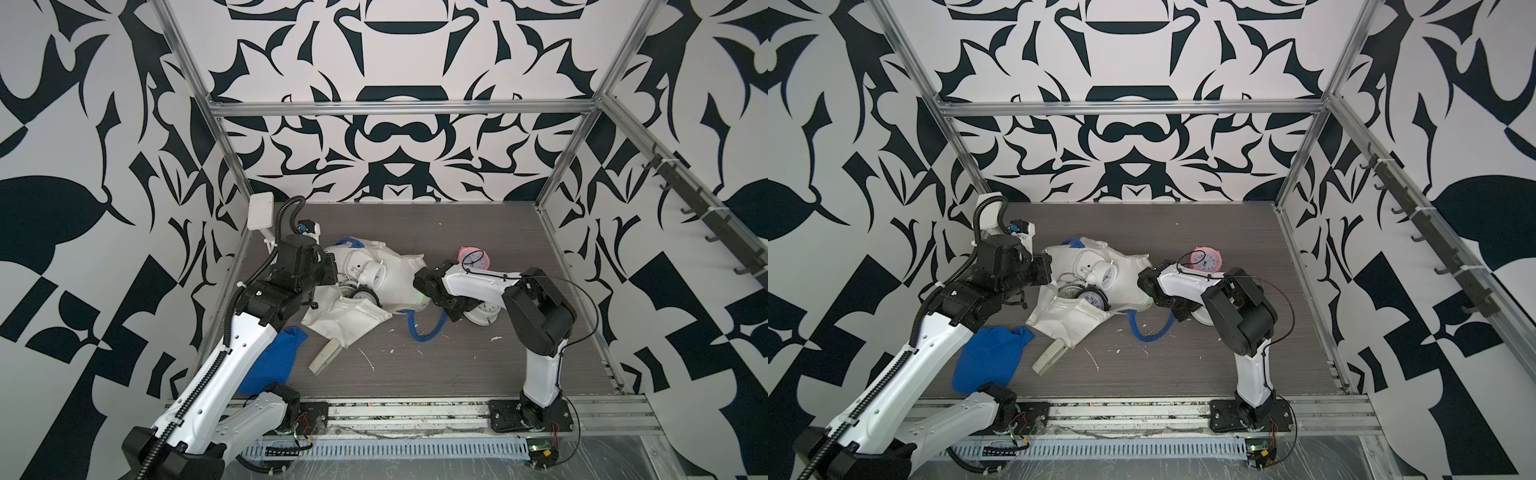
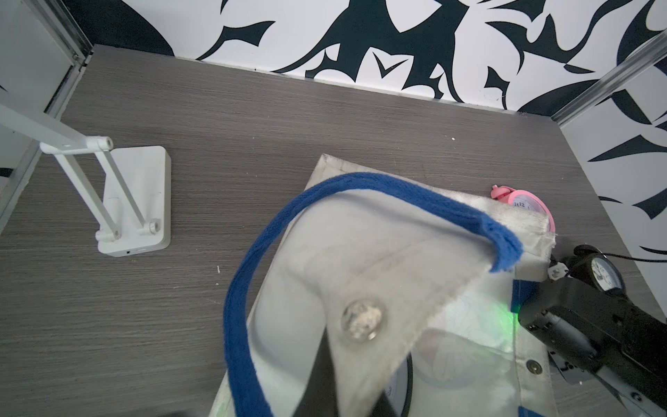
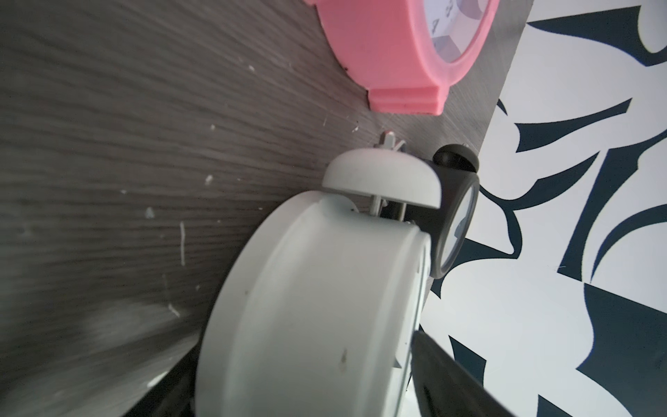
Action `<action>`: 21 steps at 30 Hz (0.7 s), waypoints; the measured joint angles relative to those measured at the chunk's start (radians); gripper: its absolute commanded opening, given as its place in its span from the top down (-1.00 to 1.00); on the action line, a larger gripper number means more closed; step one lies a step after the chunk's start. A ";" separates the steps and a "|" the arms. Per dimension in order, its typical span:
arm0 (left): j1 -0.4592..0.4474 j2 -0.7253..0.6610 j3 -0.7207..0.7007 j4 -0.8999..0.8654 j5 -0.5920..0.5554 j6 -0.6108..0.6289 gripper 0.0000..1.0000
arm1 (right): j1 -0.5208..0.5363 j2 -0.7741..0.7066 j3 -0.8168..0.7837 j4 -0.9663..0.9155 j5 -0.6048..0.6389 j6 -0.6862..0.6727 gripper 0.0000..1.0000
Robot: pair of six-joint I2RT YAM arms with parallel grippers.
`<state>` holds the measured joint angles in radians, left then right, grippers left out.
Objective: Take the alarm clock out of the canvas bag
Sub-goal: Place the alarm at the center of the board.
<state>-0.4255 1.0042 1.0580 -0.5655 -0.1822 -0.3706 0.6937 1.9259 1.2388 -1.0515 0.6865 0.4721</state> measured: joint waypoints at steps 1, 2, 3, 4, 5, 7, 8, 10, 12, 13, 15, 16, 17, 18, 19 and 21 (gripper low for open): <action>0.000 0.000 0.000 0.000 0.000 0.000 1.00 | 0.000 0.000 0.000 0.002 -0.003 0.000 -0.74; 0.000 0.000 0.000 0.000 0.000 0.000 1.00 | 0.000 0.000 0.000 0.004 -0.006 0.000 -0.74; 0.000 0.000 0.000 0.000 0.000 0.000 1.00 | 0.000 0.000 0.000 0.005 -0.008 0.000 -0.74; 0.001 0.000 0.000 0.000 0.000 0.000 1.00 | 0.000 0.000 0.000 0.006 -0.010 0.000 -0.75; 0.001 0.000 0.000 0.000 0.000 0.000 1.00 | 0.000 0.000 0.000 0.007 -0.013 0.000 -0.75; 0.002 0.000 0.000 0.000 0.001 0.000 1.00 | 0.000 0.000 0.000 0.007 -0.017 0.000 -0.78; 0.002 0.000 0.000 0.000 0.001 0.000 1.00 | 0.000 0.000 0.000 0.008 -0.021 0.001 -0.78; 0.002 0.000 0.000 0.000 0.002 0.000 1.00 | 0.000 -0.001 0.000 0.008 -0.027 0.001 -0.79; 0.003 0.000 0.000 0.000 0.003 0.000 1.00 | 0.000 -0.001 0.000 0.010 -0.034 0.002 -0.79; 0.003 0.000 0.000 0.000 0.003 0.000 1.00 | 0.000 -0.001 0.000 0.011 -0.037 0.003 -0.80; 0.004 0.000 0.000 0.000 0.004 0.000 1.00 | 0.000 -0.002 0.000 0.011 -0.040 0.005 -0.80; 0.004 0.000 0.000 0.000 0.004 0.000 1.00 | 0.000 -0.003 0.000 0.011 -0.042 0.005 -0.80; 0.004 0.000 0.000 0.000 0.004 0.000 1.00 | 0.000 -0.005 0.000 0.011 -0.043 0.005 -0.80; 0.005 0.000 0.000 0.000 0.005 -0.001 1.00 | 0.000 -0.008 0.000 0.012 -0.046 0.005 -0.80; 0.005 0.000 0.000 0.000 0.005 -0.001 1.00 | 0.000 -0.011 0.000 0.013 -0.049 0.005 -0.81; 0.005 0.000 0.000 0.000 0.005 -0.002 1.00 | 0.000 -0.025 -0.002 0.015 -0.061 0.005 -0.81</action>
<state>-0.4210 1.0042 1.0576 -0.5655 -0.1772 -0.3725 0.6937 1.9007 1.2369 -1.0363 0.6258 0.4767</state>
